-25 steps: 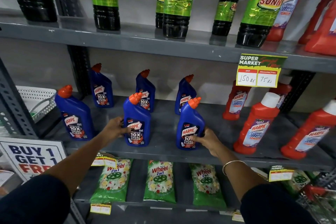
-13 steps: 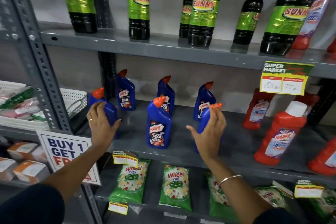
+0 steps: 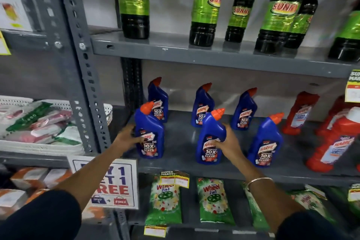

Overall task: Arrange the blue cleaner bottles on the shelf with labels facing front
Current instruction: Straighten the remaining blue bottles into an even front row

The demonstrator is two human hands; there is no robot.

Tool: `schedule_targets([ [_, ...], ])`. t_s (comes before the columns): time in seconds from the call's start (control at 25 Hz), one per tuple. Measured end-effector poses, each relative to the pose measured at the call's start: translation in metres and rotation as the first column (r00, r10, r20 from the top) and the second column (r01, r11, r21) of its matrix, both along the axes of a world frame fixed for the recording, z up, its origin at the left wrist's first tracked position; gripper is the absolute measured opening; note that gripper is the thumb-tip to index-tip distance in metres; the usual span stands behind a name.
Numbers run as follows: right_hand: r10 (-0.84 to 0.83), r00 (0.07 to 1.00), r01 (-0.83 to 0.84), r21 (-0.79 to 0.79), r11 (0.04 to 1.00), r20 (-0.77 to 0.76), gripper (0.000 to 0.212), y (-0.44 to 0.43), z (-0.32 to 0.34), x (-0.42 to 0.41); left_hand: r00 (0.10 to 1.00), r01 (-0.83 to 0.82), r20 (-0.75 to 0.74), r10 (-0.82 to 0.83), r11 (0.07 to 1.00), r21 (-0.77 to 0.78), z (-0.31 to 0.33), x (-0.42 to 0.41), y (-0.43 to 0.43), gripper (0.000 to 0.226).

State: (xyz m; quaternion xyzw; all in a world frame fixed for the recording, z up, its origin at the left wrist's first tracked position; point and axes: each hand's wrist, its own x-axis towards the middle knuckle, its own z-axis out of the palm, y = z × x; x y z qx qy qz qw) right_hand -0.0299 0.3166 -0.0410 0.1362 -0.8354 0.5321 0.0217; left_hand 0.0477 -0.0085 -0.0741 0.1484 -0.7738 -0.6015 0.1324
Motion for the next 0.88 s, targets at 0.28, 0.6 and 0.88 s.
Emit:
schedule_targets([
  [0.28,0.034,0.999,-0.033,-0.027,0.999,0.040,0.064,0.001,0.000,0.001,0.996,0.053,0.067,-0.056,0.998,0.040,0.007,0.009,0.004,0.042],
  [0.6,0.030,0.998,-0.030,-0.003,1.000,0.048,0.063,0.001,0.003,0.004,0.995,0.014,0.101,-0.014,1.000,-0.004,0.015,0.017,0.014,0.055],
  [0.88,0.020,0.999,-0.020,0.003,1.000,0.043,0.064,0.002,-0.001,-0.001,0.996,-0.021,0.080,0.026,0.998,-0.054,0.016,0.018,0.019,0.055],
])
